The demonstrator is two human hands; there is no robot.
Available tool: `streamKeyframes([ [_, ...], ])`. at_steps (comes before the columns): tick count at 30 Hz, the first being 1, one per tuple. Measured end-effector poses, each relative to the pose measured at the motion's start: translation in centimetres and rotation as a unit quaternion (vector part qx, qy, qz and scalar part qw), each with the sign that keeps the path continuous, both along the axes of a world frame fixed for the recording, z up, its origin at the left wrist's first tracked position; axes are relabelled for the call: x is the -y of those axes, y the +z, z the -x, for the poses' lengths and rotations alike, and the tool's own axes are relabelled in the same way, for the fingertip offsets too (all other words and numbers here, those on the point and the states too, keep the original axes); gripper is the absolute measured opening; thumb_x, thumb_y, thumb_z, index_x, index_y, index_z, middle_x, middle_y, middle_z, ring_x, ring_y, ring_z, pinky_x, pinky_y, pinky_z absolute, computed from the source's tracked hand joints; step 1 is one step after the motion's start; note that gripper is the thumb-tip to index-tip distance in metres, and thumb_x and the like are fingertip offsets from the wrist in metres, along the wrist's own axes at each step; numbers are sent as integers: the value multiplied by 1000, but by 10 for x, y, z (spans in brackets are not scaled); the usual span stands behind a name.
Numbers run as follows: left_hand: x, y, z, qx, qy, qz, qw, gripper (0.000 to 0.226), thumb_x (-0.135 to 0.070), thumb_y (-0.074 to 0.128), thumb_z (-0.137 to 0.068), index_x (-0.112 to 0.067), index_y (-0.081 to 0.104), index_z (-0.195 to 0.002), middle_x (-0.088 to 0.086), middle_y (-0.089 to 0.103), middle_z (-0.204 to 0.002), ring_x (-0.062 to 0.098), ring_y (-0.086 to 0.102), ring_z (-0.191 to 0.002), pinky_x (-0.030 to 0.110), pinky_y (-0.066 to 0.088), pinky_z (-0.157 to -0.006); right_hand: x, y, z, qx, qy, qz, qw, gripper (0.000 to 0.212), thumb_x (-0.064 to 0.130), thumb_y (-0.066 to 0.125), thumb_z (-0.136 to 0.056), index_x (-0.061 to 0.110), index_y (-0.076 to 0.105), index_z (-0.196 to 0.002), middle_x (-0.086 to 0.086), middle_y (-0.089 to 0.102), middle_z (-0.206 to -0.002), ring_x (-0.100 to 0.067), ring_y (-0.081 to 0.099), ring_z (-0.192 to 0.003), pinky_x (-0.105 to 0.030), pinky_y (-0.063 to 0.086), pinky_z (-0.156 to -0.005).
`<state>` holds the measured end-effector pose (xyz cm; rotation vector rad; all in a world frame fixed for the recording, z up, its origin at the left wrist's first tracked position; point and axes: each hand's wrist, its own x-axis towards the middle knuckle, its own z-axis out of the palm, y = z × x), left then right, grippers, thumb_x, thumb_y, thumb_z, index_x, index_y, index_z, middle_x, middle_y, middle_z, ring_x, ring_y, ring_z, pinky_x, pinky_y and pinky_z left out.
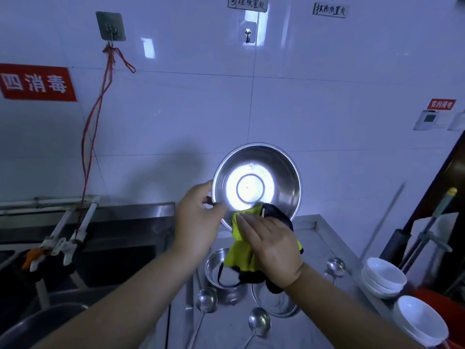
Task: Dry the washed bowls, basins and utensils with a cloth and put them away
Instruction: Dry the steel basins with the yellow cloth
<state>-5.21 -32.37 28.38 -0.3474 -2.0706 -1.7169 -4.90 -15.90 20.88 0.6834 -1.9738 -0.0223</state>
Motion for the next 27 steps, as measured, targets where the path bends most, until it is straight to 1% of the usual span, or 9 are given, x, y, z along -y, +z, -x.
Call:
streamKeyframes([
  [2,12,13,9,-25,11,62,998,40,-10,48,-59,-32,70,-85,2,65,-71,21,57,-63,32,47,-61,-12,1,1,1,15,-53,998,29,6,51,-92,7,52,-121,-8,68,-114,-21,62,-106,-34,46,-85],
  [5,25,30,20,-41,18,135,990,45,-16,49,-55,-36,73,-88,-11,61,-62,10,49,-53,24,40,-57,-30,11,6,-2,19,-103,995,23,7,45,-98,7,56,-118,-8,67,-114,-23,63,-107,-36,45,-88],
  [7,22,28,19,-28,10,96,995,40,-13,50,-60,-37,72,-83,-11,62,-60,5,48,-52,22,42,-57,-32,14,7,-1,11,-89,996,22,7,48,-96,7,63,-113,-8,68,-112,-23,63,-104,-35,44,-87],
  [12,8,-9,10,110,-17,-16,994,28,3,62,-79,-24,70,-76,0,68,-73,12,64,-57,29,57,-52,-26,-1,2,33,-2,-43,999,26,8,55,-85,8,67,-109,-7,69,-104,-22,61,-95,-34,40,-85],
  [16,16,-17,21,62,47,105,991,5,-8,58,-68,-9,63,-70,9,63,-63,27,61,-60,36,51,-56,-27,-11,-1,113,22,-91,989,33,12,49,-88,9,60,-118,-6,66,-113,-20,57,-104,-31,38,-90],
  [19,28,-12,28,-8,108,225,968,15,-20,48,-65,-8,56,-68,7,57,-60,27,55,-62,38,43,-57,-31,-7,-1,208,49,-108,971,38,19,46,-87,12,56,-123,-5,63,-121,-18,50,-112,-29,37,-95],
  [23,41,-27,33,-17,132,336,932,9,-17,44,-76,-11,49,-78,8,58,-68,36,55,-69,42,47,-61,-34,9,-8,320,83,0,944,49,2,41,-72,8,66,-113,-9,67,-108,-15,52,-100,-21,39,-89],
  [25,40,-37,33,-6,137,372,918,5,-14,46,-84,-12,41,-82,13,60,-73,39,56,-73,41,47,-62,-29,16,-8,320,57,99,940,55,0,42,-67,9,62,-117,-10,64,-110,-17,49,-100,-20,35,-87],
  [27,35,-41,31,-11,126,391,912,12,-11,44,-88,-14,35,-81,16,59,-74,40,56,-73,39,42,-59,-17,22,-2,305,7,191,933,42,9,43,-74,7,57,-114,-10,56,-110,-22,48,-99,-26,38,-86],
])
